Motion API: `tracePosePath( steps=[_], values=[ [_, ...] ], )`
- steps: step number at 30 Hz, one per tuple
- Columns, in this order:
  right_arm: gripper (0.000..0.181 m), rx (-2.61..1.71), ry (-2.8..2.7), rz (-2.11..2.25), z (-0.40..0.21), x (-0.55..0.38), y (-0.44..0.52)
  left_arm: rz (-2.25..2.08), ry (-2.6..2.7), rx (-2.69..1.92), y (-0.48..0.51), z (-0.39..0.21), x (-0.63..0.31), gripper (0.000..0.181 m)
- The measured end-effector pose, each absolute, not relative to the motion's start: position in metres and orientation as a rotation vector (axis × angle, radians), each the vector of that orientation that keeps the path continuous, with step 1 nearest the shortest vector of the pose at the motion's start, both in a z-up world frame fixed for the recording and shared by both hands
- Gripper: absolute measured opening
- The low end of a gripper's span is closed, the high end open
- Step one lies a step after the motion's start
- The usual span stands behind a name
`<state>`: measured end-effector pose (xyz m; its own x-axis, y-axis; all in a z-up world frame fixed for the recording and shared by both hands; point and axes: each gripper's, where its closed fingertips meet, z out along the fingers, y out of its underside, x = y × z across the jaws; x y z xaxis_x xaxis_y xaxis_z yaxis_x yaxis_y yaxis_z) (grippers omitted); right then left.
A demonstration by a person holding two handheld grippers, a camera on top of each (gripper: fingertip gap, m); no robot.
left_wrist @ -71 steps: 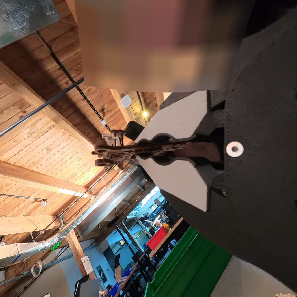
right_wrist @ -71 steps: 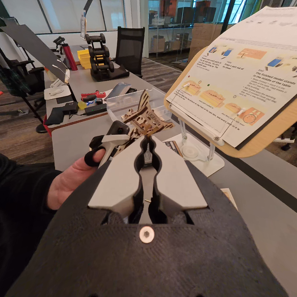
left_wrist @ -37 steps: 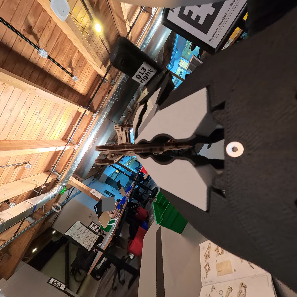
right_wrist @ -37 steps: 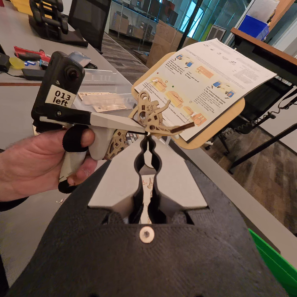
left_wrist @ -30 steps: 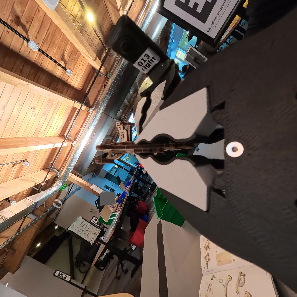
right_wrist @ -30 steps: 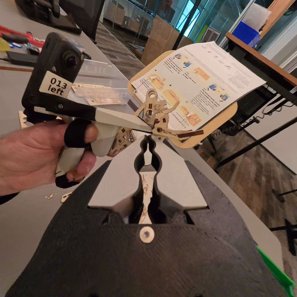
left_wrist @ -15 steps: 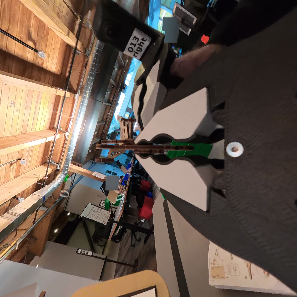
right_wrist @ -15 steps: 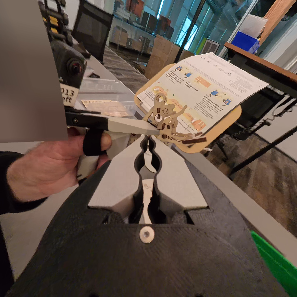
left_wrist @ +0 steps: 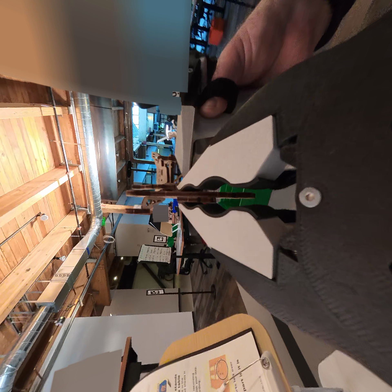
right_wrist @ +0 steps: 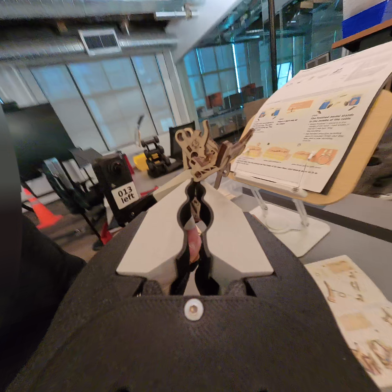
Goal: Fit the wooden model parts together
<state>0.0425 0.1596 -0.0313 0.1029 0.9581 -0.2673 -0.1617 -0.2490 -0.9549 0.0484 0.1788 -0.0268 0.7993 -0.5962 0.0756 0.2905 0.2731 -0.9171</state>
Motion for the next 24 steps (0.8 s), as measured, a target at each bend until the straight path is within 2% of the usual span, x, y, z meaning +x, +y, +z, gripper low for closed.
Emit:
tracePosePath(
  steps=[1, 6, 24],
  values=[
    [0.000, -1.331, -0.855, 1.387, -0.031, 0.044, 0.160, -0.596, 0.316, -1.145, 0.179, -0.027, 0.050, 0.003],
    [0.000, -1.296, -0.811, 1.488, -0.021, 0.046, 0.154, -0.558, 0.337, -1.154, 0.181, -0.033, 0.060, 0.003],
    [0.000, -1.315, -0.781, 1.359, -0.024, 0.051, 0.156, -0.383, 0.386, -1.190, 0.190, -0.033, 0.074, 0.002]
  ],
)
